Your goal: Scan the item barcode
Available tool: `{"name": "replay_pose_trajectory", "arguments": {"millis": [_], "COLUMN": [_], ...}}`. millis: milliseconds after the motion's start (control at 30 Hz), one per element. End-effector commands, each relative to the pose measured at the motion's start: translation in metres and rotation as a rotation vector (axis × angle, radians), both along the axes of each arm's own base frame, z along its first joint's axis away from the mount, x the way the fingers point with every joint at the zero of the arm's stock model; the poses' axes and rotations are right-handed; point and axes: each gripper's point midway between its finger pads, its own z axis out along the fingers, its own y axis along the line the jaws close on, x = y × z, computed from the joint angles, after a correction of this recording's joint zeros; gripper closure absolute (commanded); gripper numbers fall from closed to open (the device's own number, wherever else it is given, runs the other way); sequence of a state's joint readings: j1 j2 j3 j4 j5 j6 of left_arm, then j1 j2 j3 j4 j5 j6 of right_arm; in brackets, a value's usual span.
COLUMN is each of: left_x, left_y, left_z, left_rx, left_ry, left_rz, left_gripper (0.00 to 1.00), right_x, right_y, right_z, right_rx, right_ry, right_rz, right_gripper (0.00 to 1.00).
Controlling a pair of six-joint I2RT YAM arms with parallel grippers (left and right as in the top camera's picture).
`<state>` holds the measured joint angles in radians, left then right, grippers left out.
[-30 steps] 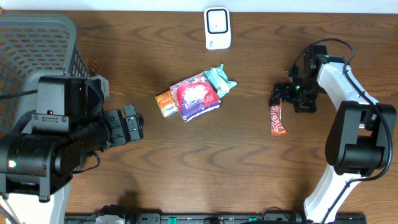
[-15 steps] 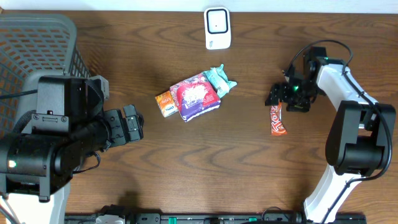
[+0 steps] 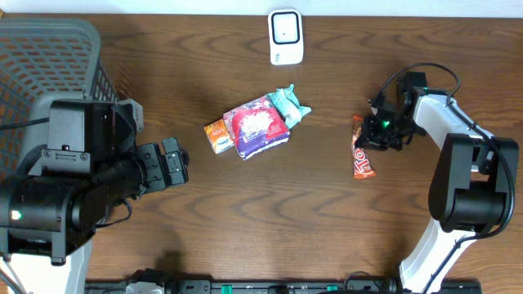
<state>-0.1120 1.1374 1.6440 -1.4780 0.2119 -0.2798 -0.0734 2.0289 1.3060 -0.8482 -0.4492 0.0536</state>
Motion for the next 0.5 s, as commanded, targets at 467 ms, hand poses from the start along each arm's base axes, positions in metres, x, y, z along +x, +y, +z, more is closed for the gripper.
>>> {"name": "replay_pose_trajectory", "arguments": {"millis": [467], "left_x": [0.000], "left_y": [-0.001], "left_z": [0.000], "left_rx": [-0.002], "left_ry": [0.002], "left_rz": [-0.017], "left_gripper": [0.02], "right_x": [0.007], "right_y": [0.008], "right_z": [0.011], "right_rx": [0.029], "right_ry": [0.016], "right_rz": [0.000], "right_gripper": [0.70]}}
